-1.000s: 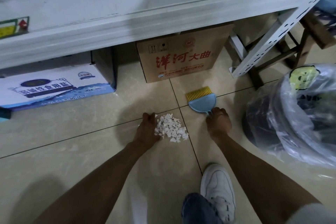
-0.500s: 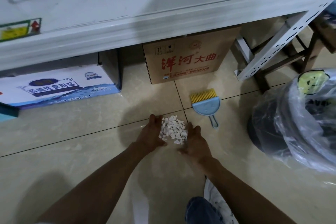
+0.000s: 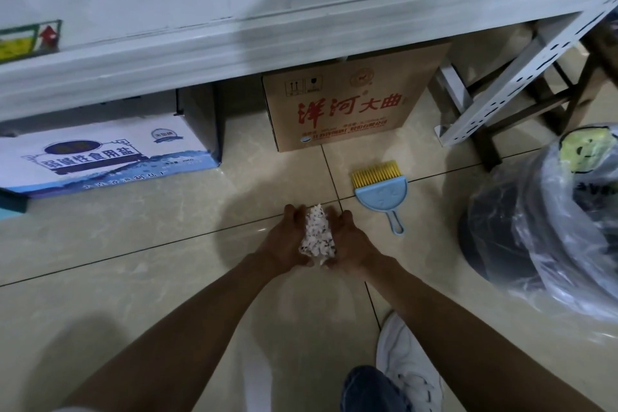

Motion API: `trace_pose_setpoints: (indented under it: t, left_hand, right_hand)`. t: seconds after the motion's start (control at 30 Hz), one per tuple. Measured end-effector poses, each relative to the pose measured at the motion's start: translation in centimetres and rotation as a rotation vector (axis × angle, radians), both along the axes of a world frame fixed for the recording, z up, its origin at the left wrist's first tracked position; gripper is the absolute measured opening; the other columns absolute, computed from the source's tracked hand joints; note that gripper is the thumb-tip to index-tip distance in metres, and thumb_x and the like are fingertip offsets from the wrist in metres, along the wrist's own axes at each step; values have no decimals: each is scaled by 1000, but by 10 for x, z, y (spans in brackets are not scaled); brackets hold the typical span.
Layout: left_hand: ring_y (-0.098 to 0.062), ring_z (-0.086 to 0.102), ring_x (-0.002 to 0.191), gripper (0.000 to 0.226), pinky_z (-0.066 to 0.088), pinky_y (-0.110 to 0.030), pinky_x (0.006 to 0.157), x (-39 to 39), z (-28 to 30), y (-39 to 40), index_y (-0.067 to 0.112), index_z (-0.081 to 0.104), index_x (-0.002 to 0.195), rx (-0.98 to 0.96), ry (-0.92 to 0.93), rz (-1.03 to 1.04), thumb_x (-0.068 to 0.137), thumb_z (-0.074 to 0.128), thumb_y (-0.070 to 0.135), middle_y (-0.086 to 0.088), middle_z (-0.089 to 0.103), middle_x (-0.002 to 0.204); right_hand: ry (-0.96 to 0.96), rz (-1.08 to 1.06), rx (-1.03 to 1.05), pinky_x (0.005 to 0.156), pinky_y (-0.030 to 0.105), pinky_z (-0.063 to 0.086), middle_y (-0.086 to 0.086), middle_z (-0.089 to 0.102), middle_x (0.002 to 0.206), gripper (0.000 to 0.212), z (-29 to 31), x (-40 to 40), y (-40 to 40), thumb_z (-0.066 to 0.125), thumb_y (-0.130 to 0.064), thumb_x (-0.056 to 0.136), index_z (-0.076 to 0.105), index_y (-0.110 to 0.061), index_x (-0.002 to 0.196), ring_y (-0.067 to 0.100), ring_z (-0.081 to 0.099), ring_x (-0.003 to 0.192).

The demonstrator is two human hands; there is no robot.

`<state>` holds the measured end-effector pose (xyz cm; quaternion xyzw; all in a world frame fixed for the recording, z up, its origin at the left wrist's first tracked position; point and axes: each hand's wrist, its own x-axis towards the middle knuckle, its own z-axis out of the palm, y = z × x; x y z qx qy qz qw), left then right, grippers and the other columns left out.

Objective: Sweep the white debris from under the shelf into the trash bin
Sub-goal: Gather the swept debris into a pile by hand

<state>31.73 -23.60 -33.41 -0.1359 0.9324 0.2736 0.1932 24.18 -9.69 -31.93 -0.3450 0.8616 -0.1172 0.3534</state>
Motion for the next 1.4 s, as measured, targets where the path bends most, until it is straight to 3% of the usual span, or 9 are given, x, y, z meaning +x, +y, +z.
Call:
trace_pose_setpoints:
  t: [0.1,0.23,0.37,0.47,0.67,0.83,0.97,1.07,1.4]
  left_hand:
    - [-31,46,127,122,40,-28,104,-2,2,0,3,6,150,18,-22,-31,63,88,28,-16,19,145]
    - [-29,26,143,120,33,-28,111,-7,5,1,5,-3,151,-15,-39,-99,71,82,31,-19,7,155]
    - [-32,49,123,114,45,-32,100,-12,5,0,9,6,152,14,-64,-34,69,84,22,-17,20,145]
    - [-33,54,115,107,48,-33,98,-9,1,-1,9,17,150,25,-28,-2,68,84,21,-16,30,137]
    - [-31,57,105,84,47,-30,92,-3,0,1,8,37,142,58,61,65,71,81,20,-16,39,124]
    - [-35,59,100,46,50,-34,88,-10,6,4,0,54,124,30,146,81,82,70,12,-22,49,116]
    - [-38,65,77,25,40,-27,71,-17,11,9,-7,65,97,-27,191,44,73,73,-5,-28,62,90]
    - [-38,62,87,17,45,-31,77,-22,4,6,-1,64,102,-44,192,125,87,61,6,-23,58,103]
    - [-36,64,84,9,43,-33,68,-30,9,8,3,69,85,-95,188,257,81,62,6,-19,65,90]
  right_hand:
    - [-15,108,39,108,38,40,23,7,153,116,3,-7,-6,79,-25,73,-6,-8,150,35,36,135]
    - [-19,138,106,110,40,38,24,-7,157,128,-12,-13,-15,81,-30,71,-19,-10,148,34,25,143]
    - [3,117,57,105,42,45,22,15,153,124,-21,-18,-16,84,-29,66,-6,-20,152,38,43,132]
    - [14,98,-14,101,40,47,18,30,143,113,-21,-18,-12,84,-24,66,10,-20,152,36,52,122]
    - [21,45,-128,101,40,48,16,35,140,91,-22,-14,-12,79,-21,72,27,-17,147,34,56,118]
    - [37,-28,-182,96,41,50,16,44,130,68,-20,-11,-18,74,-21,76,44,-10,136,33,59,110]
    - [69,-66,-181,92,36,50,17,53,120,41,-21,-11,-27,61,-14,86,54,-6,126,31,59,104]
    - [101,-99,-180,89,34,50,19,59,111,24,-19,-12,-34,55,-11,90,62,-3,112,31,61,99]
    - [164,-229,-185,83,31,46,18,69,101,18,-16,-16,-44,51,-4,88,68,-1,94,29,64,96]
